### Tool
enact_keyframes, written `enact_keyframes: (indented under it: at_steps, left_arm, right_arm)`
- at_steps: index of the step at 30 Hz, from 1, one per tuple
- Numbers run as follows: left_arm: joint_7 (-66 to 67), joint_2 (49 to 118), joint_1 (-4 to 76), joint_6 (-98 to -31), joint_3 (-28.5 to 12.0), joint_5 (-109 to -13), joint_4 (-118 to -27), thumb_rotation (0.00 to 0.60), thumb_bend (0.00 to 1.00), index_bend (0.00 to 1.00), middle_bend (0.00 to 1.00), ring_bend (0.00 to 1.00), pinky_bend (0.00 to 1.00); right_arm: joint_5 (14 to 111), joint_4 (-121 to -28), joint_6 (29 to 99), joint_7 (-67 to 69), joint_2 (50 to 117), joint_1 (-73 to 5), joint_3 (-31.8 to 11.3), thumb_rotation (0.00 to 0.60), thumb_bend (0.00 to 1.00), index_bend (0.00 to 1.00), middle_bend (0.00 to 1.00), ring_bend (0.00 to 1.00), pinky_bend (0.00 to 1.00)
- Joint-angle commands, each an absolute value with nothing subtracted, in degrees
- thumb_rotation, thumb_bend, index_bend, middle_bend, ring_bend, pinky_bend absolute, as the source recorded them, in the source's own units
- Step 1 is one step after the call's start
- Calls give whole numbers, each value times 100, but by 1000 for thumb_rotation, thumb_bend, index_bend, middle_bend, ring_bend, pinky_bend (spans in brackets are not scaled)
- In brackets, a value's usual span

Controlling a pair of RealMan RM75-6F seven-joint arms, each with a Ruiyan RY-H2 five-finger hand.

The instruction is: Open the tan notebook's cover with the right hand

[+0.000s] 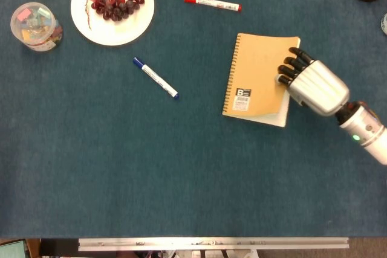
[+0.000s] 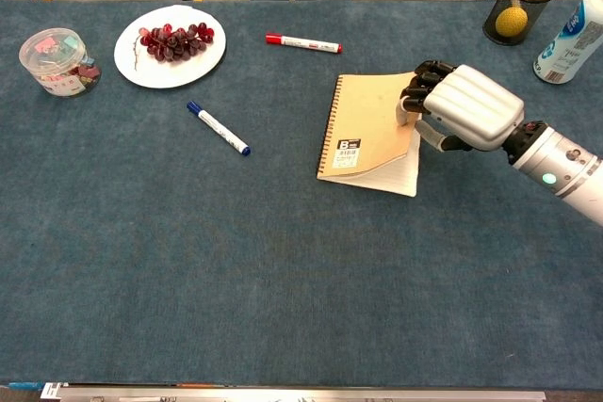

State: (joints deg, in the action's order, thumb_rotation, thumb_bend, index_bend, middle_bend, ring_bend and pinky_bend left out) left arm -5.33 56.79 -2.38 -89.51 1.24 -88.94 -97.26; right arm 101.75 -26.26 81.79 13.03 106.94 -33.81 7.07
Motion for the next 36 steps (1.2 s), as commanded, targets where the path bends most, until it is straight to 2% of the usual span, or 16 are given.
enact_keyframes:
  at_steps: [1, 9, 15, 23, 36]
  left_arm:
    - [-501, 5683, -229, -8957, 121, -8912, -9745, 600, 408, 248, 141, 179, 108]
    - [-429, 5658, -228, -8998, 122, -8962, -9826, 600, 408, 248, 141, 179, 108]
    - [-404, 5646, -222, -8965, 120, -8921, -9853, 600, 408, 247, 141, 179, 109]
    - [-424, 5633, -230, -8940, 129, -8879, -9858, 600, 408, 247, 141, 179, 109]
    - [-465, 5588, -277, -8944, 148, -8813, -9864, 600, 408, 247, 141, 179, 108]
  right_arm:
    - [10198, -2952, 8330, 1281, 10348, -3294, 757, 600, 546, 797, 462, 328, 219]
    - [10314, -3925, 8627, 1153, 9287, -3106, 910, 600, 545, 835, 494, 363, 237]
    - [10340, -4527, 8551, 985, 8900, -3262, 793, 600, 545, 847, 503, 372, 239]
    - [10537, -4699, 8092, 856, 9281, -3855, 588, 600, 544, 847, 503, 379, 241]
    - [10897, -4263, 7378, 885, 10178, -4664, 634, 600, 541, 847, 503, 382, 241]
